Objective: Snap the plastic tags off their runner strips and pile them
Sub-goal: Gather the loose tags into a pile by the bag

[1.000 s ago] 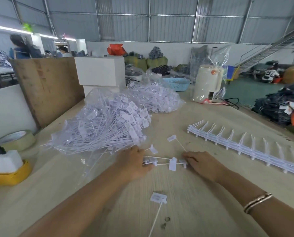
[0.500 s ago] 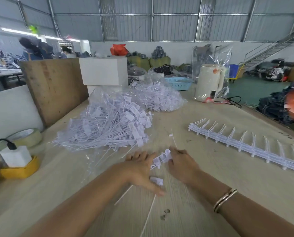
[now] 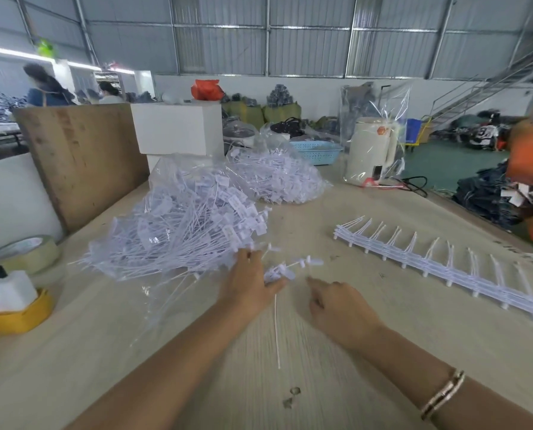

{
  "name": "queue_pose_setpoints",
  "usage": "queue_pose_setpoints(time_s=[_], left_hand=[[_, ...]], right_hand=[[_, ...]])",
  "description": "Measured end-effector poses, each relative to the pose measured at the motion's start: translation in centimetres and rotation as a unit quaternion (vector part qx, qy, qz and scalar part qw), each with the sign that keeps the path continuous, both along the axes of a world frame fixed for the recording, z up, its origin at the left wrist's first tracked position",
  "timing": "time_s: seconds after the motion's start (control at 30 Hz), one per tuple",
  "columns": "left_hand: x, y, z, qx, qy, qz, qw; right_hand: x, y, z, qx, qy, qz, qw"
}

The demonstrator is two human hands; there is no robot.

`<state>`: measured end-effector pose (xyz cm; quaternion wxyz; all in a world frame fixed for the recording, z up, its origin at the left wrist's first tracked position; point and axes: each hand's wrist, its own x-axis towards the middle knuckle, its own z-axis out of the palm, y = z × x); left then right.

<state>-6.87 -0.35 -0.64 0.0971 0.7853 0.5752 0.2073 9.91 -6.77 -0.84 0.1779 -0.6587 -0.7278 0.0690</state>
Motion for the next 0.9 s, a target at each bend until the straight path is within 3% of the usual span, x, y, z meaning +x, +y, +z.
queue_pose_setpoints(time_s=[0.07,0.13,0.2,0.3,0.47,0.53,0.63,0.77,0.83,0.9], left_hand=[[-0.2,-0.8,0.0,-0.028,0.042,0.044,0.998],[-0.4,-1.5,0.2,-0.046,0.109,0.079,0.990],[-0.4,-1.9,0.4,-0.050,0.150,0.090,0.983],[0.4,-2.0,0.7,-0.093,0.147,0.067,0.982],[2.7,-1.3,1.6,-0.131,0.109,0.061,0.984],[3.0,-1.0,1.8,-0.129,0.093,0.068,0.985],[3.0,-0.9,1.6,-0.094,0.153,0.071,0.981],[3.0,-0.7,0.6,-0.057,0.225,0.087,0.969],[3.3,-0.9,0.3,-0.056,0.208,0.091,0.972],[3.6,-1.3,0.5,-0.070,0.149,0.093,0.982]], right_hand=[[-0.9,-1.0,0.0,0.003,0.035,0.021,0.999],[-0.7,-0.5,0.7,0.003,0.093,-0.039,0.995],[-0.4,0.8,1.3,-0.036,0.084,-0.093,0.992],[-1.9,2.3,1.8,-0.122,0.097,-0.075,0.985],[-5.1,3.0,3.0,-0.177,0.283,-0.034,0.942],[-4.7,2.3,3.3,-0.177,0.426,-0.064,0.885],[-3.3,0.7,3.0,-0.174,0.572,-0.106,0.795],[-2.1,-0.9,2.4,-0.261,0.726,-0.129,0.623],[-2.2,-1.1,2.2,-0.293,0.740,-0.124,0.593],[-2.6,-0.6,2.0,-0.292,0.745,-0.120,0.587]])
